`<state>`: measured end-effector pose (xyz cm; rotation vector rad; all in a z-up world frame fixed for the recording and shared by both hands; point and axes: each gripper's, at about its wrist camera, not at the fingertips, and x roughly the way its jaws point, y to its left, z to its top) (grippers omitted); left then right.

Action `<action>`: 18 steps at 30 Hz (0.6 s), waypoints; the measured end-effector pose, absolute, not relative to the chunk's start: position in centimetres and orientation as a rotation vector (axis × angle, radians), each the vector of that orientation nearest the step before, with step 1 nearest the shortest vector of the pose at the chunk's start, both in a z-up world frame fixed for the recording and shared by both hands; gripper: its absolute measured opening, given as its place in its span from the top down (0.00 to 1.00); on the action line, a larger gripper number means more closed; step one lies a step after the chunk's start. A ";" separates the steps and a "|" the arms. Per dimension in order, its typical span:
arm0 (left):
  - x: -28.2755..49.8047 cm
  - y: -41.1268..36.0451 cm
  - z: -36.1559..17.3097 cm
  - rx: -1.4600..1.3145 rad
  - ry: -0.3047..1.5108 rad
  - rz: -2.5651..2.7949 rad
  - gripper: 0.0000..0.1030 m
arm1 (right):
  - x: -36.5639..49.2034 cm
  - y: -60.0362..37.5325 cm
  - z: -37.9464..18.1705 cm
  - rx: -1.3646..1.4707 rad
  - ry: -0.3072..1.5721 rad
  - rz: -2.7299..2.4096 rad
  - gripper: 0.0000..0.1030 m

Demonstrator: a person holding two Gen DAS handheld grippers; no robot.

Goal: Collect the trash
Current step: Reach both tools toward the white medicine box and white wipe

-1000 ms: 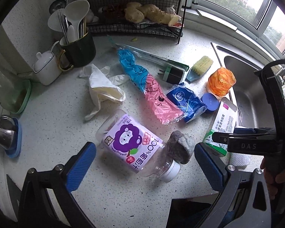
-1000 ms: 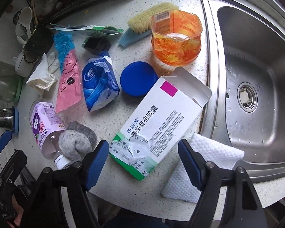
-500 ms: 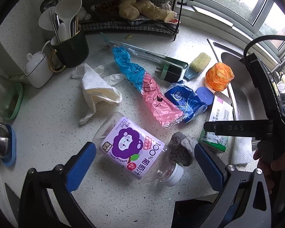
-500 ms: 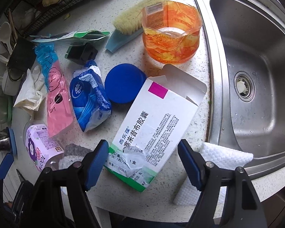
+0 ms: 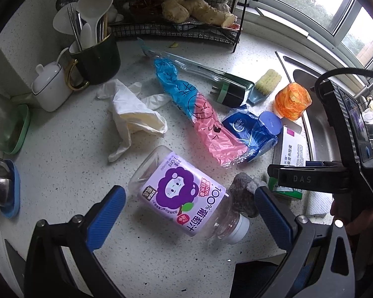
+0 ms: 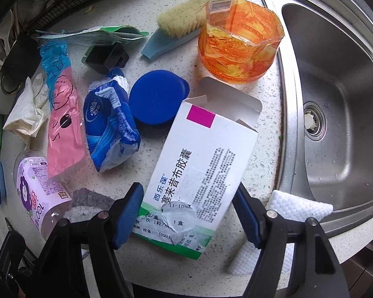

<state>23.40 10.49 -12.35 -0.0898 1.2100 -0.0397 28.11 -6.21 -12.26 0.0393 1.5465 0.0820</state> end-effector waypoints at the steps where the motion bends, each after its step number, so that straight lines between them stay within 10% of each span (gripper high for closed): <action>1: 23.4 10.4 -12.3 -0.088 1.209 -0.040 0.00 | 27.7 -6.7 -12.6 0.039 1.544 0.089 0.34; 18: 22.2 5.0 -9.6 -0.037 1.165 -0.104 0.00 | 20.8 -11.4 -5.7 0.055 1.371 0.211 0.38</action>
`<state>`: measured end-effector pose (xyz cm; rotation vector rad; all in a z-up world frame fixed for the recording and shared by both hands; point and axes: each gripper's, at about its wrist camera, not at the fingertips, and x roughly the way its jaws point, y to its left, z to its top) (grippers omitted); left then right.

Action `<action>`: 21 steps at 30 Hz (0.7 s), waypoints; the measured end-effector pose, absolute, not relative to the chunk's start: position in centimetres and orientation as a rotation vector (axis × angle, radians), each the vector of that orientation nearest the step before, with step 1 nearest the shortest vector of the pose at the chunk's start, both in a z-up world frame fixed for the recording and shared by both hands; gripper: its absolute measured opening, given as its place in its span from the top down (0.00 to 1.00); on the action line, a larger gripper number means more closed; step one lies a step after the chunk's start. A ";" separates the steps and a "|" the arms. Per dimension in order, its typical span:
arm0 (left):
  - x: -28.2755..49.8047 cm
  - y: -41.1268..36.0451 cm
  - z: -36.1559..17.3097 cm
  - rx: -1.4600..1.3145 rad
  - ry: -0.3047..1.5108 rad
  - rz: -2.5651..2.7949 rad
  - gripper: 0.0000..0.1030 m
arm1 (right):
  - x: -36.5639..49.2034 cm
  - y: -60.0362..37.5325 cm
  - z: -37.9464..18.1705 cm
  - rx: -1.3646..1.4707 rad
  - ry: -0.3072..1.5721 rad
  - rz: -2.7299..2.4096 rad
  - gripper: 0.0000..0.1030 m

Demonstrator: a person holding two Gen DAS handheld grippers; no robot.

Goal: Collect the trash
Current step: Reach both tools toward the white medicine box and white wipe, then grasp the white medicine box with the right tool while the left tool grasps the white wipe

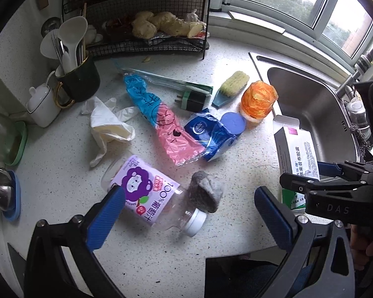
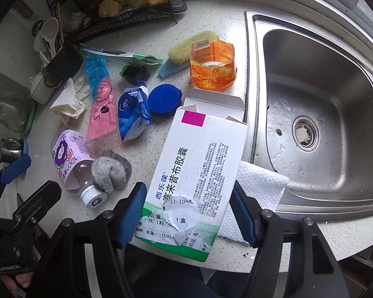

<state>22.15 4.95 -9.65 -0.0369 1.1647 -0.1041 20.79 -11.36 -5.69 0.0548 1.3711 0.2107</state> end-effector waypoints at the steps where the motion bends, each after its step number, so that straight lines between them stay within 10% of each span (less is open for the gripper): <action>1: 22.2 4.3 -9.5 -0.034 1.164 -0.119 0.00 | 20.5 -10.9 -5.9 0.053 1.354 0.211 0.38; 21: 23.6 -11.0 -14.9 0.088 1.292 -0.315 0.00 | 16.0 -23.0 -6.2 0.130 1.236 0.106 0.38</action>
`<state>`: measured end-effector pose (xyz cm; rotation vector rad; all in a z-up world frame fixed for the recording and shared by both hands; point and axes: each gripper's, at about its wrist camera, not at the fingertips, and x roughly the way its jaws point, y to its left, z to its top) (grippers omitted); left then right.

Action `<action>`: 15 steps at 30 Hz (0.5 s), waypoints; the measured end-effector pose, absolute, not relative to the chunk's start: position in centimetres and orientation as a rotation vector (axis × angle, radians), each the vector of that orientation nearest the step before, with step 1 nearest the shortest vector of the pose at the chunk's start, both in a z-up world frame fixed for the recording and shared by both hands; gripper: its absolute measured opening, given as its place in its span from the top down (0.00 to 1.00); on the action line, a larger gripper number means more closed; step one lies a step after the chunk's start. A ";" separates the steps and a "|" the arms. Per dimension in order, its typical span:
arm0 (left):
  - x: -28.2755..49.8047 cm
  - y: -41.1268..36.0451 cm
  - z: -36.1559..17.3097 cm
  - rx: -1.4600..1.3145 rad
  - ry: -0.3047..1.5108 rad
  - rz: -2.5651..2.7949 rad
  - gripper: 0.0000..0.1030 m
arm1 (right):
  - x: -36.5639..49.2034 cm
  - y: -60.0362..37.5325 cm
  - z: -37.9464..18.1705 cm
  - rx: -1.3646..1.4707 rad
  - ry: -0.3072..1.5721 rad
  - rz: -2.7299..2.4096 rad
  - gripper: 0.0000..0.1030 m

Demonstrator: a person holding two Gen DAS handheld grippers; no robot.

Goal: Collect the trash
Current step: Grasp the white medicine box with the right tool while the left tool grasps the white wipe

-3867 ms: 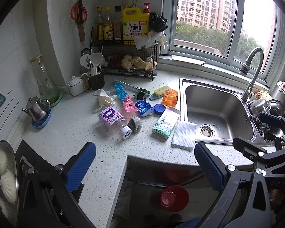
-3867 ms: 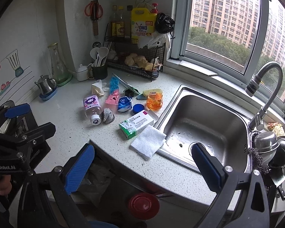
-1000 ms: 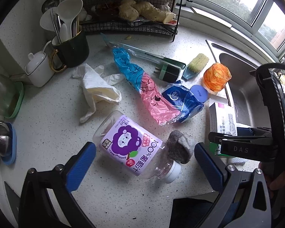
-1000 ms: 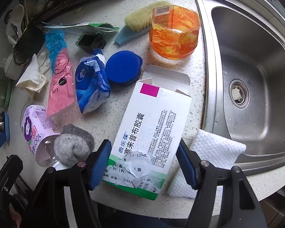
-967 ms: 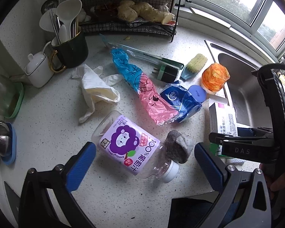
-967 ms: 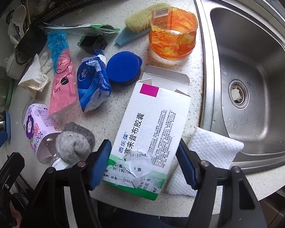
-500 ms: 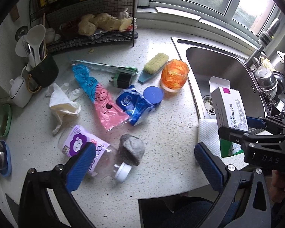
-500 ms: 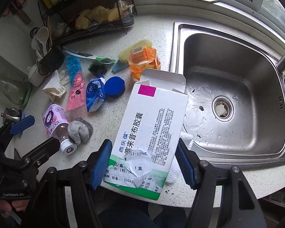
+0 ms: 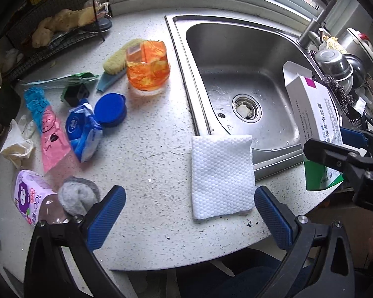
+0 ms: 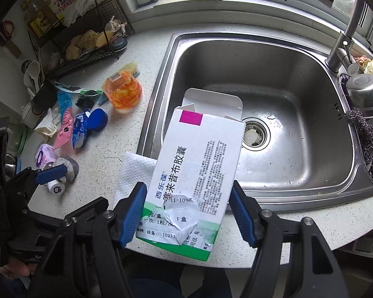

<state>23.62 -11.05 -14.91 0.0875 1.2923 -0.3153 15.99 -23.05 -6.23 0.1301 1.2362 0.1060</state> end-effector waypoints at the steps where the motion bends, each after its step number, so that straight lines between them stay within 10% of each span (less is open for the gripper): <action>1: 23.7 -11.5 -15.5 0.090 1.306 -0.317 0.00 | 16.0 -23.3 -6.5 0.131 1.242 0.103 0.38; 10: 24.6 -13.6 -19.3 0.080 1.383 -0.319 0.01 | 16.1 -24.5 -7.8 0.136 1.262 0.088 0.38; 15: 25.0 -14.6 -19.7 0.078 1.400 -0.316 0.19 | 16.1 -24.8 -8.1 0.138 1.262 0.077 0.38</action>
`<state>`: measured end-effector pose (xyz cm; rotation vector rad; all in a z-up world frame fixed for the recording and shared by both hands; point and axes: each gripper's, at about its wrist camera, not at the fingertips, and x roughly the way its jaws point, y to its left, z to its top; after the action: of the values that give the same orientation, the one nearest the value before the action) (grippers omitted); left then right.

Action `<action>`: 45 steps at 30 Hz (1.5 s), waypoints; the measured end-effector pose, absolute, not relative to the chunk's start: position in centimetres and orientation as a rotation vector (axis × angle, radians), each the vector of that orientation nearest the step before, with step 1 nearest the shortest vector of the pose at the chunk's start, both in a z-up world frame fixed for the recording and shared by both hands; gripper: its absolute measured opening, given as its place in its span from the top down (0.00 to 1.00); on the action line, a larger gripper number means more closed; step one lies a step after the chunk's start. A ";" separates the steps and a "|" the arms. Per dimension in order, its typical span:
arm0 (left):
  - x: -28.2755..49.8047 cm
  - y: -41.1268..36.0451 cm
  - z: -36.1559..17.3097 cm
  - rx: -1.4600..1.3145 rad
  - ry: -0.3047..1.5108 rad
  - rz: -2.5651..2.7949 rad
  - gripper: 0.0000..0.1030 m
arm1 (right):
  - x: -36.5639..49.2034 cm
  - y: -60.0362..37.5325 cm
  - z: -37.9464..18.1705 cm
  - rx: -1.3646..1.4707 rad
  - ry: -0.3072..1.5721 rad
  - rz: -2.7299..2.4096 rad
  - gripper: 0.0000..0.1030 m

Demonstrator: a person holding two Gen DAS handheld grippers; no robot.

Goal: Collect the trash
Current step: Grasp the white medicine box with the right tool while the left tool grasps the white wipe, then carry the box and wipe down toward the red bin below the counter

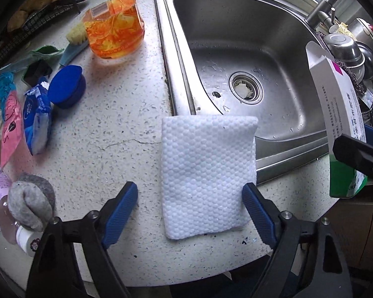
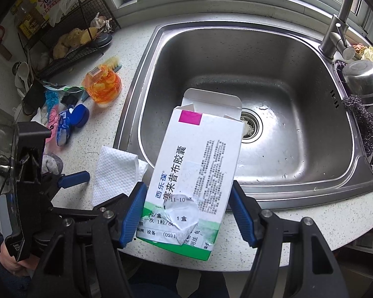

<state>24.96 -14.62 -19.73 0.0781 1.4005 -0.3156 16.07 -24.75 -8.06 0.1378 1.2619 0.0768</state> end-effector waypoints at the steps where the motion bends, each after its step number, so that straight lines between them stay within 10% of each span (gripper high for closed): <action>1: 25.0 -14.7 -19.7 0.081 1.400 -0.317 0.19 | 16.0 -24.8 -8.2 0.133 1.265 0.071 0.38; 7: 24.2 -15.5 -19.9 0.132 1.382 -0.321 0.24 | 15.5 -25.0 -8.2 0.166 1.265 0.073 0.38; 20: 21.7 -15.5 -19.1 0.142 1.356 -0.269 0.94 | 13.5 -25.6 -7.7 0.172 1.249 0.094 0.38; 45: 7.4 -16.2 -7.4 -0.081 1.166 -0.141 0.95 | 3.6 -25.8 -3.5 0.000 1.093 0.440 0.39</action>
<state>7.41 -16.15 -7.40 -0.0807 1.1656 -0.1410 3.57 -25.84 -3.48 -0.0003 1.0928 0.4402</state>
